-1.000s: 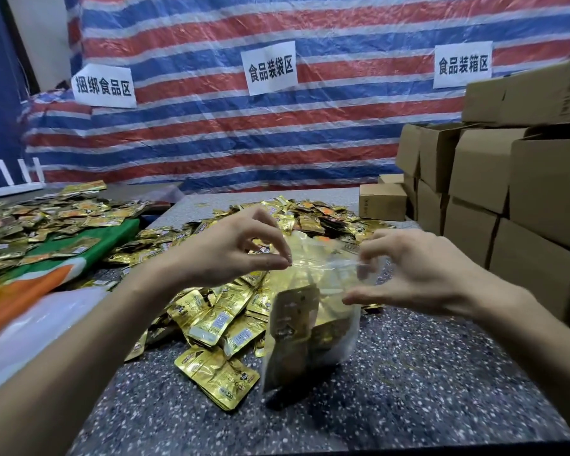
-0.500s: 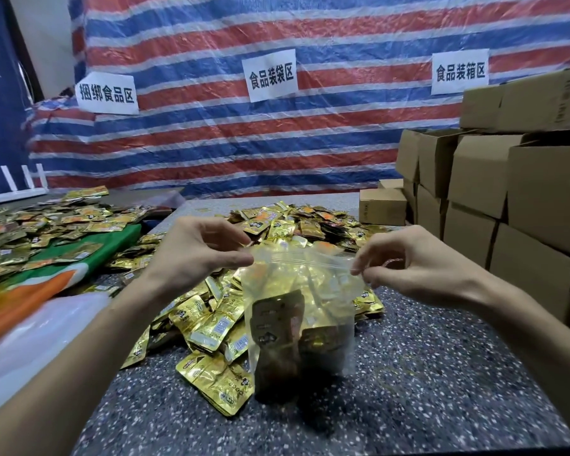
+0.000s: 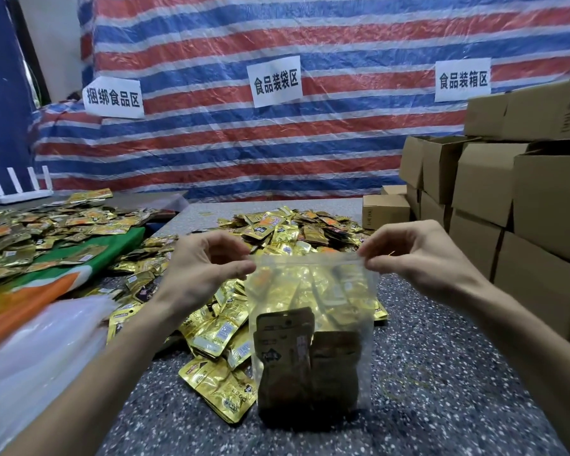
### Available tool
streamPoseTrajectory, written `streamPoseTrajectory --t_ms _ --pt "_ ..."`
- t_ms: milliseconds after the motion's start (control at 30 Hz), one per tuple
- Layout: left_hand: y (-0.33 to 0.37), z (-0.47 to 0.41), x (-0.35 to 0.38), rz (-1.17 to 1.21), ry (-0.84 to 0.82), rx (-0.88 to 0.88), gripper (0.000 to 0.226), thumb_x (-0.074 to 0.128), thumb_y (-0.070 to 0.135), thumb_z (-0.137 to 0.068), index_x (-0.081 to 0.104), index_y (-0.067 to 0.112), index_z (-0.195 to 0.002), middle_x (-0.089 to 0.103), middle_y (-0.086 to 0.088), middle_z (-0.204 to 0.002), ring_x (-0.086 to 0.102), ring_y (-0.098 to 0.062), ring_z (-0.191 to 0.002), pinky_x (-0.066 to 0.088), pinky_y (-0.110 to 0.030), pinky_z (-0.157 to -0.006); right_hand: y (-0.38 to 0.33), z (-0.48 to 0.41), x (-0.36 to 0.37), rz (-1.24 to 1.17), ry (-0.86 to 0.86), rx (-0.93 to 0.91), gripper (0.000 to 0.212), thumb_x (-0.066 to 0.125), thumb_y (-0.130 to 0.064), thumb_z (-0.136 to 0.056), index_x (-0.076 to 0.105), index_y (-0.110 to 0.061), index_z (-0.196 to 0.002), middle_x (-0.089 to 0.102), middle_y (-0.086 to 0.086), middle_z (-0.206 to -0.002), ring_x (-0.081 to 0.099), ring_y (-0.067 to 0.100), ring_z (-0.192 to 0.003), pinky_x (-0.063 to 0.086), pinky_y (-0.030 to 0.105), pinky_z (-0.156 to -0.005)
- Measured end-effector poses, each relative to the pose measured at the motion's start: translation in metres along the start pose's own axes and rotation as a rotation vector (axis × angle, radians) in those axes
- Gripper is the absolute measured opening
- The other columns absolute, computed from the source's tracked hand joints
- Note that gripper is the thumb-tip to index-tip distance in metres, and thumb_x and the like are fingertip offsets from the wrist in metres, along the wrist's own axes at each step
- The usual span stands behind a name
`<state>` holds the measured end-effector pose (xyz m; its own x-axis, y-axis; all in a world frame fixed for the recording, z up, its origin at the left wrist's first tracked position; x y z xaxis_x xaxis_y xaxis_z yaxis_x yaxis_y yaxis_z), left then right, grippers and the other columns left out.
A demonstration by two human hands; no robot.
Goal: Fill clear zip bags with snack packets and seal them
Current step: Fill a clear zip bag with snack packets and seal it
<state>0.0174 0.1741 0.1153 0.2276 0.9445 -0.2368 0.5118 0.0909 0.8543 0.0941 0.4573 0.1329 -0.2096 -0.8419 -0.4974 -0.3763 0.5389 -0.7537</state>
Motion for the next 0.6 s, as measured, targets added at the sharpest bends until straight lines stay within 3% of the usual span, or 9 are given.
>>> streamPoseTrajectory --t_ms 67,167,267,333,433,600 --pt "0.002 0.0 0.0 -0.045 0.022 0.031 0.035 0.08 0.015 -0.061 0.069 0.006 -0.092 0.073 -0.011 -0.086 0.072 -0.023 -0.08 0.06 -0.028 -0.071 -0.001 -0.002 0.0 0.123 -0.005 -0.009 0.021 0.074 -0.006 -0.084 0.075 -0.024 -0.095 0.074 -0.007 -0.088 0.067 0.005 -0.085 0.052 0.019 -0.07" --pt "0.007 0.004 0.005 -0.119 0.015 0.112 0.032 0.082 0.006 -0.067 0.066 0.009 -0.094 0.071 -0.008 -0.087 0.071 -0.02 -0.082 0.06 -0.03 -0.075 -0.02 -0.004 0.014 0.42 -0.107 -0.12 0.04 0.071 -0.041 -0.085 0.059 -0.038 -0.123 0.058 -0.021 -0.12 0.053 -0.007 -0.105 0.041 0.015 -0.085" --pt "0.012 0.008 0.014 -0.138 -0.003 0.184 0.031 0.08 -0.004 -0.071 0.063 0.008 -0.094 0.071 -0.005 -0.084 0.072 -0.017 -0.081 0.059 -0.027 -0.075 -0.049 -0.014 0.046 0.519 -0.175 -0.274 0.051 0.062 -0.053 -0.084 0.058 -0.032 -0.13 0.054 -0.017 -0.13 0.046 -0.001 -0.118 0.04 0.022 -0.097" --pt "0.016 0.01 0.017 -0.144 -0.002 0.221 0.031 0.081 -0.003 -0.07 0.063 0.007 -0.093 0.071 -0.004 -0.083 0.072 -0.017 -0.081 0.059 -0.026 -0.075 -0.062 -0.023 0.067 0.524 -0.206 -0.313 0.034 0.064 -0.045 -0.09 0.067 -0.026 -0.118 0.065 -0.011 -0.121 0.055 0.004 -0.111 0.047 0.031 -0.096" --pt "0.017 0.014 0.015 -0.106 0.014 0.246 0.032 0.082 0.006 -0.066 0.063 0.006 -0.092 0.071 -0.009 -0.083 0.073 -0.02 -0.081 0.06 -0.03 -0.077 -0.069 -0.031 0.08 0.484 -0.223 -0.328 0.01 0.067 -0.029 -0.092 0.075 -0.023 -0.094 0.068 -0.014 -0.089 0.063 0.004 -0.084 0.056 0.038 -0.078" --pt "0.01 0.02 0.01 -0.1 0.005 0.248 0.033 0.08 0.015 -0.067 0.066 0.008 -0.096 0.073 -0.006 -0.088 0.073 -0.017 -0.083 0.058 -0.023 -0.076 -0.066 -0.034 0.089 0.469 -0.257 -0.349 0.011 0.069 -0.033 -0.091 0.074 -0.023 -0.089 0.061 -0.018 -0.074 0.054 -0.002 -0.07 0.046 0.026 -0.063"
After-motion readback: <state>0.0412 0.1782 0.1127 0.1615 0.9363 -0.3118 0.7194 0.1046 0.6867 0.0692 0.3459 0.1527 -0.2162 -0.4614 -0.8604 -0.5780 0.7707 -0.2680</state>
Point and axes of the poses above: each hand's wrist, its own z-axis away from the middle knuckle, its own x-axis out of the palm, y = z × x, the point moved 3 cm from there along -z, towards the middle knuckle
